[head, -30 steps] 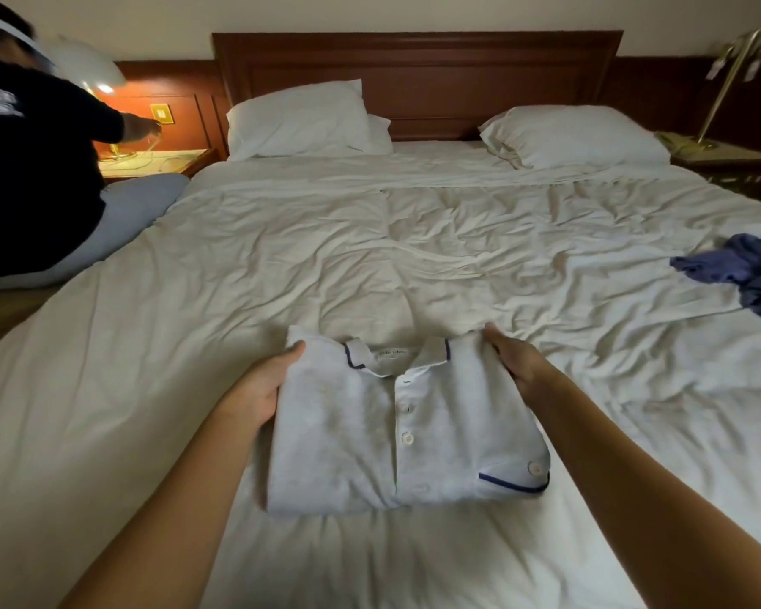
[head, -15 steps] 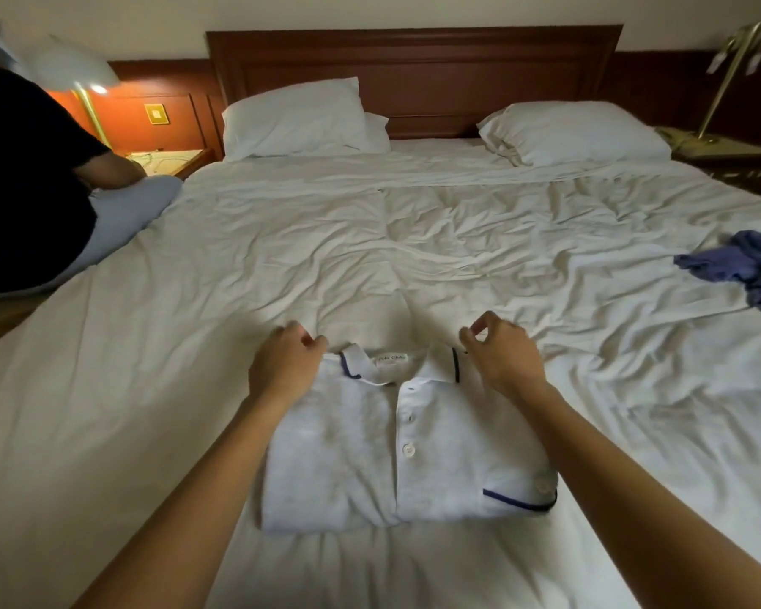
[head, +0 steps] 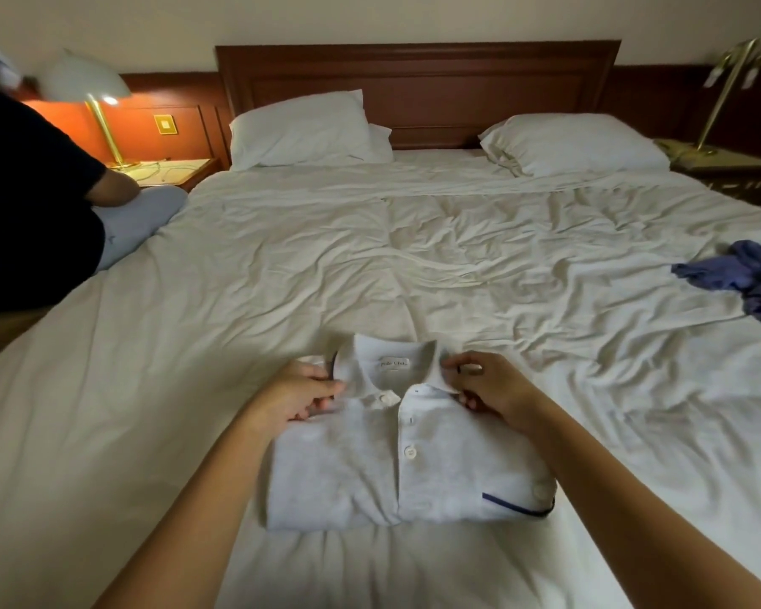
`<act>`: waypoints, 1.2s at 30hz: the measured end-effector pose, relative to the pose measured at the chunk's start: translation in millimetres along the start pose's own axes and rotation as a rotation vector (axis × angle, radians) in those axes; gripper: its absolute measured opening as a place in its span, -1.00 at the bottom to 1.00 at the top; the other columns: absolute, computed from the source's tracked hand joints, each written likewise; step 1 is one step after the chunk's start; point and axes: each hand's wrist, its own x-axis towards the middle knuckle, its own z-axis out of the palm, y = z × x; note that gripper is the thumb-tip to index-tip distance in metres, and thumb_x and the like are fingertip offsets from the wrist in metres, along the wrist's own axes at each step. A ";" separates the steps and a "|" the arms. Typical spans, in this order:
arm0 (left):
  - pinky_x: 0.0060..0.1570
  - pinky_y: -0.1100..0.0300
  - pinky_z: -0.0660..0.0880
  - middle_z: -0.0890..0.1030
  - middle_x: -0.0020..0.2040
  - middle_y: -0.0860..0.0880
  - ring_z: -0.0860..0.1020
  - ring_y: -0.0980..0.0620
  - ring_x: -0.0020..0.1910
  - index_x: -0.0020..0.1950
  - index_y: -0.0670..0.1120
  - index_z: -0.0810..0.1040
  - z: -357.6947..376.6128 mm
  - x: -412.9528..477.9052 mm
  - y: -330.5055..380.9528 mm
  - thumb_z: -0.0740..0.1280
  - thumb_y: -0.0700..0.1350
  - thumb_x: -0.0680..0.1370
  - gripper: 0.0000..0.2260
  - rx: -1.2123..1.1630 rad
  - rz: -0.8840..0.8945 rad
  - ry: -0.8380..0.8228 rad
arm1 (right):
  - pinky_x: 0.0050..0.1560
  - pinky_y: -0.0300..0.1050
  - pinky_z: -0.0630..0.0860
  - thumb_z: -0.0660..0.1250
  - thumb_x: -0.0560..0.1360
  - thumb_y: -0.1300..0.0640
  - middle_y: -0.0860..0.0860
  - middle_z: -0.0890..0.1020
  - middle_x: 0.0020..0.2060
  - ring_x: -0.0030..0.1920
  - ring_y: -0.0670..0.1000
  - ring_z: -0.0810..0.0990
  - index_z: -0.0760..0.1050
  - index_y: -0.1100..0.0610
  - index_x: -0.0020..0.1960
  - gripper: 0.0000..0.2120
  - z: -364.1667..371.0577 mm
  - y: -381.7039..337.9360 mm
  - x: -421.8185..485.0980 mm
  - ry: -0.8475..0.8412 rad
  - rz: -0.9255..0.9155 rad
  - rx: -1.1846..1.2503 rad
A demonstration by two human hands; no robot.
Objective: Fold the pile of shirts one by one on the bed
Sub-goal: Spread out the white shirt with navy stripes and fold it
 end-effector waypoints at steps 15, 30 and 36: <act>0.51 -0.15 -0.34 -0.33 0.59 0.14 -0.34 -0.02 0.58 0.62 0.15 -0.25 34.1 29.9 -36.1 -0.20 0.54 0.44 -0.16 1.071 0.203 -0.006 | 0.51 0.14 -0.24 -0.25 0.21 -0.70 -0.02 -0.29 0.59 0.56 0.03 -0.37 -0.21 -0.29 0.56 0.00 30.1 27.3 9.5 -0.044 -0.068 -0.982; 0.49 -0.19 -0.35 -0.26 0.60 0.17 -0.32 -0.01 0.59 0.62 0.17 -0.16 34.7 37.8 -39.7 -0.10 0.47 0.53 -0.26 1.029 0.193 0.063 | 0.51 0.26 -0.22 -0.14 0.06 -0.78 0.07 -0.26 0.59 0.56 0.14 -0.36 -0.30 -0.10 0.59 0.29 41.6 31.4 14.6 -0.017 -0.018 -1.030; 0.46 -0.15 0.01 0.38 0.46 0.07 0.25 -0.04 0.50 0.31 0.32 0.37 7.9 48.4 -24.8 0.15 0.51 0.41 -0.47 0.877 0.183 0.085 | 0.36 0.19 0.10 -0.09 0.44 -0.54 -0.01 0.47 0.39 0.43 0.12 0.33 0.42 -0.20 0.38 -0.29 9.2 10.0 29.7 0.188 -0.094 -0.925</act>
